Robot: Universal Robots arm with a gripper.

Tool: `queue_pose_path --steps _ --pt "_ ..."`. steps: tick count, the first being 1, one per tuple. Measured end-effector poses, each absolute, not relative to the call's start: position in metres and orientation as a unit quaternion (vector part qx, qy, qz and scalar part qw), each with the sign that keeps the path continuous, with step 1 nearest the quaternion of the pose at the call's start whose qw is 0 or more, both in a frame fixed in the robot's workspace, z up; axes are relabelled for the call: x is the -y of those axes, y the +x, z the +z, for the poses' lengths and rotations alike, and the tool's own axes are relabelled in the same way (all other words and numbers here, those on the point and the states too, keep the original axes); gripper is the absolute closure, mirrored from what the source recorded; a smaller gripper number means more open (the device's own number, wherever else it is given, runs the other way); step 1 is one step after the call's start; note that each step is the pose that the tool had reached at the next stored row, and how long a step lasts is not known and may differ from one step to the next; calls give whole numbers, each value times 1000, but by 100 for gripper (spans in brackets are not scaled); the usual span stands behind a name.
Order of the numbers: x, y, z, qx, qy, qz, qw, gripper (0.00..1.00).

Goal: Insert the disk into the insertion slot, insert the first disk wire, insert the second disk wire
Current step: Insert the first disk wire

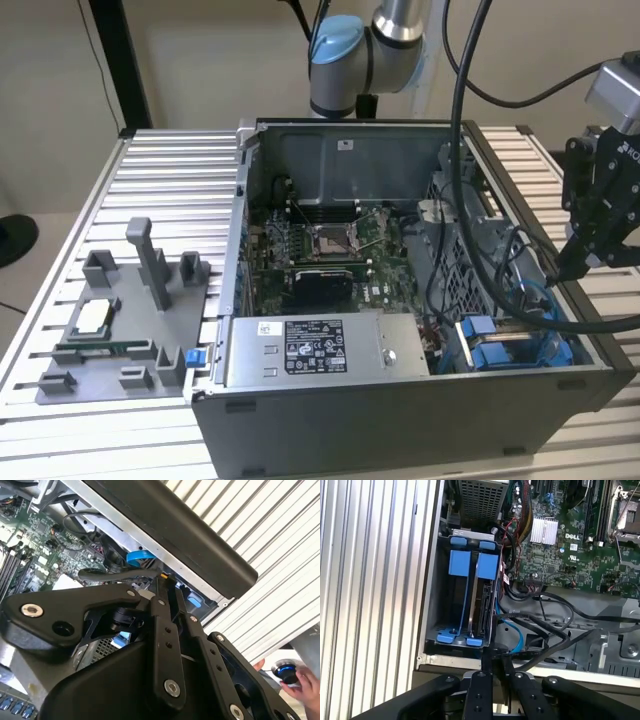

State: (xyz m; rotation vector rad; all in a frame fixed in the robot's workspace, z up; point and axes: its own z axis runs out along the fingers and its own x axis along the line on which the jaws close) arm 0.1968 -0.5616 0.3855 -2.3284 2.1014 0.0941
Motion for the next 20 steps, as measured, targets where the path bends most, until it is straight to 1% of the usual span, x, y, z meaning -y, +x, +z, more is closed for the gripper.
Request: queue_pose_path --steps 6,20 --pt "562 197 385 -670 -742 30 2 100" --pt "562 170 381 -680 -733 29 3 100"
